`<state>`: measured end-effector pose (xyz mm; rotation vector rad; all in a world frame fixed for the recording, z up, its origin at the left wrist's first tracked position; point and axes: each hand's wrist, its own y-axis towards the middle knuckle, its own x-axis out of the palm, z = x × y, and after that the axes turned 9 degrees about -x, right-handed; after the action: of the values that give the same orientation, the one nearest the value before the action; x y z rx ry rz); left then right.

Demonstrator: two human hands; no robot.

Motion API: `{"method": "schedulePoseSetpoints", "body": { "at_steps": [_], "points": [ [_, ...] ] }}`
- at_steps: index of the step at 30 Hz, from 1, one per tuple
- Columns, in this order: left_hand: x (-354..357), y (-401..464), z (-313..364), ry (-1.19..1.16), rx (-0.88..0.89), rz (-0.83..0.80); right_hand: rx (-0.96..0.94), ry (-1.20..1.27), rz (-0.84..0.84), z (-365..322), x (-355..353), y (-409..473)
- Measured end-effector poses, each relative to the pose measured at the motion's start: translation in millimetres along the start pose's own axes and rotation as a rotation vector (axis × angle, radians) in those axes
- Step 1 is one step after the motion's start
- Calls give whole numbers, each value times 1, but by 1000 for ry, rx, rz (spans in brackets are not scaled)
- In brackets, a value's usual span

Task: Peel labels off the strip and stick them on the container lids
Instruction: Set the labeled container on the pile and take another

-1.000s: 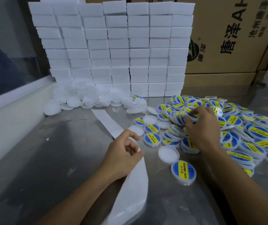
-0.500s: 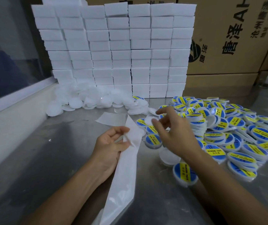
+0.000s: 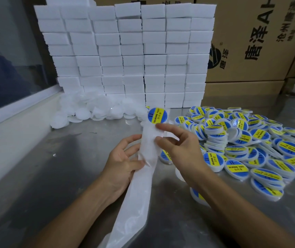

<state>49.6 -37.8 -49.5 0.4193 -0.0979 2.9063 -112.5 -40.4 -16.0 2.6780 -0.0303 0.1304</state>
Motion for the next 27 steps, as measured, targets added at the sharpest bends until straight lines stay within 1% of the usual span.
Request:
{"method": "schedulePoseSetpoints", "body": {
  "at_steps": [2,5,7,9,12,15,17,19,21,24,27],
  "points": [
    [0,0,-1,30,-12,-21,-54,14,-14,-2,0,0],
    [0,-1,-2,60,-24,-31,-69,22,-51,-5,-1,-1],
    [1,-2,-1,79,-36,-37,-80,-15,-70,-4,-2,-1],
    [3,-3,1,47,-58,-72,-114,-58,-86,-3,-3,-1],
    [5,-4,5,-19,-44,-105,-217,-190,-142,0,-3,-2],
    [4,-4,5,5,1,3,-342,-363,-239,4,-2,-5],
    [4,-2,4,4,33,82,-394,-399,-297,7,0,-7],
    [4,-2,4,1,51,127,-442,-440,-333,10,0,-9],
    [4,-2,4,-3,50,158,-469,-522,-327,14,0,-9],
    [3,-2,3,-7,55,206,-490,-719,-281,17,-1,-10],
    [3,-1,2,6,46,259,-645,-874,-205,17,-1,-7]
  ]
}}
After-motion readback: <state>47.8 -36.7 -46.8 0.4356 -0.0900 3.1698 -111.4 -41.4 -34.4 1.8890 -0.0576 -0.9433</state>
